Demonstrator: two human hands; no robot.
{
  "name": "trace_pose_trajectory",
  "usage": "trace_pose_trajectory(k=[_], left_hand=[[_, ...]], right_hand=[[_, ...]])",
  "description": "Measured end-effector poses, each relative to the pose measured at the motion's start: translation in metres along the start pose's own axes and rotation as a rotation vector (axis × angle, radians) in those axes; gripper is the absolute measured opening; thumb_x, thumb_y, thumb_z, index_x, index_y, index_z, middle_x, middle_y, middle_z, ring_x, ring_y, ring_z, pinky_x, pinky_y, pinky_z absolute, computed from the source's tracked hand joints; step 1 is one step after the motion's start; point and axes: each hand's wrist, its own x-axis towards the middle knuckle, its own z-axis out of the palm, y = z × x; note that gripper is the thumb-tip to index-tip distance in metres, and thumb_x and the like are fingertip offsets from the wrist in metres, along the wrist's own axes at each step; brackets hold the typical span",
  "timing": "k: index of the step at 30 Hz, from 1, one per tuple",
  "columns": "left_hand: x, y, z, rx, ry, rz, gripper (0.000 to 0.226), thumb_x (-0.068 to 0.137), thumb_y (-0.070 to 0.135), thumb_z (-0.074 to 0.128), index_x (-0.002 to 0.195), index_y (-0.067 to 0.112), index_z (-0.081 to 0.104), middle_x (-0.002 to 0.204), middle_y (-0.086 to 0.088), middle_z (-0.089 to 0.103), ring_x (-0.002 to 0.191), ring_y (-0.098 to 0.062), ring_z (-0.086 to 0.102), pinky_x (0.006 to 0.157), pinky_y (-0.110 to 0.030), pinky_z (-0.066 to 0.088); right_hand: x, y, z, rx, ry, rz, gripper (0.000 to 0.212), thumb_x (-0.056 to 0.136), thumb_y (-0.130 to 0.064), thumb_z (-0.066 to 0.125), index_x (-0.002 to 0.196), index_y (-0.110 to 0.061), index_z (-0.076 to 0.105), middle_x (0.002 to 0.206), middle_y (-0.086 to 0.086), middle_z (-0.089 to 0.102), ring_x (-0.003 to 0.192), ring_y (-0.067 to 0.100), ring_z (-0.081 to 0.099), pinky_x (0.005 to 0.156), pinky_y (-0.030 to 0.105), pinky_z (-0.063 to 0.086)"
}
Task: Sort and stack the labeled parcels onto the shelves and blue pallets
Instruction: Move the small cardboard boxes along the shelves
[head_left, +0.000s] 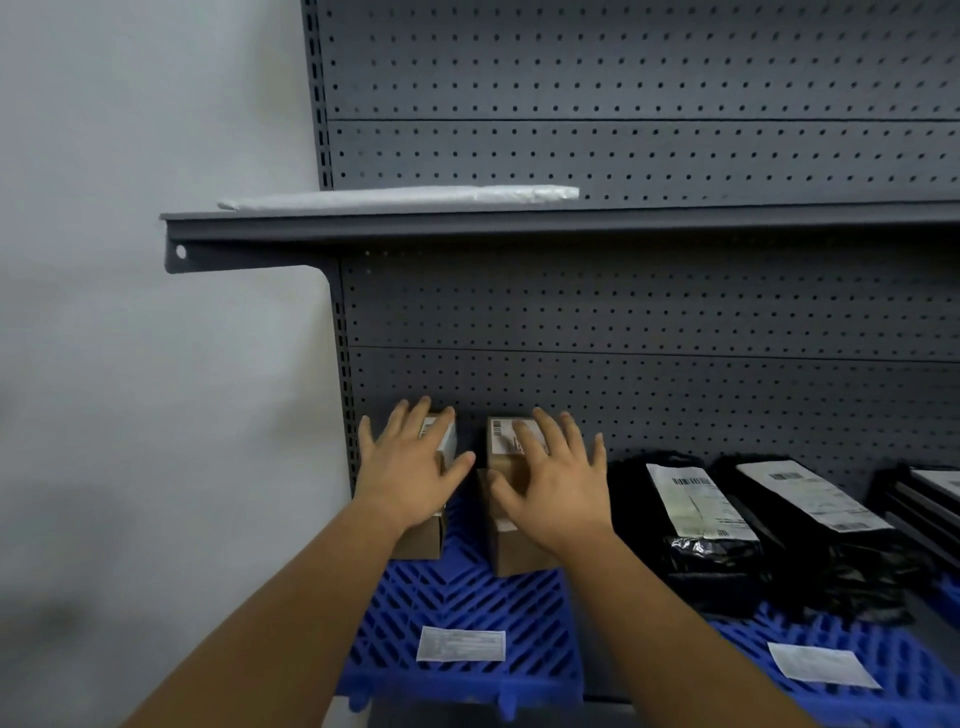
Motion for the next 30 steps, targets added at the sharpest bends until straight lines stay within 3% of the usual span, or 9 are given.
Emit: trace_pose_trajectory(k=[3,9,12,22,30], left_hand=[[-0.014,0.008,-0.004,-0.025,0.047,0.079,0.070,0.089,0.073,0.021,0.151,0.041,0.012,0.162,0.007,0.005,0.148,-0.017,-0.001,0.116,-0.054,-0.006],[-0.056,0.044,-0.021,0.006,0.042,0.124,0.078,0.080,0.076,0.005,0.151,0.043,0.003,0.162,0.009,-0.002,0.148,-0.015,-0.003,0.117,-0.053,-0.004],[-0.077,0.075,-0.032,-0.011,0.024,0.143,0.074,0.085,0.076,0.013,0.151,0.044,0.003,0.162,0.010,-0.004,0.148,-0.015,-0.006,0.117,-0.054,-0.003],[-0.137,0.227,-0.054,-0.053,-0.019,0.208,0.068,0.092,0.070,0.024,0.151,0.044,0.003,0.162,0.012,-0.005,0.148,-0.016,-0.005,0.117,-0.055,-0.001],[-0.141,0.353,-0.045,-0.105,-0.025,0.327,0.067,0.093,0.068,0.026,0.151,0.043,0.007,0.162,0.011,-0.004,0.148,-0.014,-0.006,0.117,-0.053,-0.006]], right_hand=[[-0.010,0.006,-0.013,-0.020,-0.002,-0.037,0.078,0.081,-0.072,0.017,0.149,-0.034,0.024,0.161,-0.004,0.013,0.148,0.024,0.001,0.117,0.056,0.003],[-0.049,0.030,-0.039,-0.004,0.018,-0.058,0.075,0.083,-0.070,0.030,0.148,-0.032,0.030,0.158,-0.001,0.023,0.147,0.026,0.011,0.116,0.056,0.012],[-0.073,0.050,-0.058,0.008,0.014,-0.065,0.075,0.084,-0.070,0.030,0.149,-0.032,0.028,0.159,-0.002,0.021,0.147,0.025,0.010,0.117,0.053,0.014],[-0.162,0.168,-0.143,-0.007,0.019,-0.028,0.075,0.086,-0.072,0.033,0.149,-0.033,0.025,0.158,-0.003,0.022,0.146,0.023,0.014,0.115,0.050,0.021],[-0.209,0.277,-0.199,-0.103,0.014,0.097,0.075,0.087,-0.072,0.032,0.151,-0.035,0.020,0.159,-0.003,0.018,0.147,0.023,0.010,0.116,0.051,0.018]])
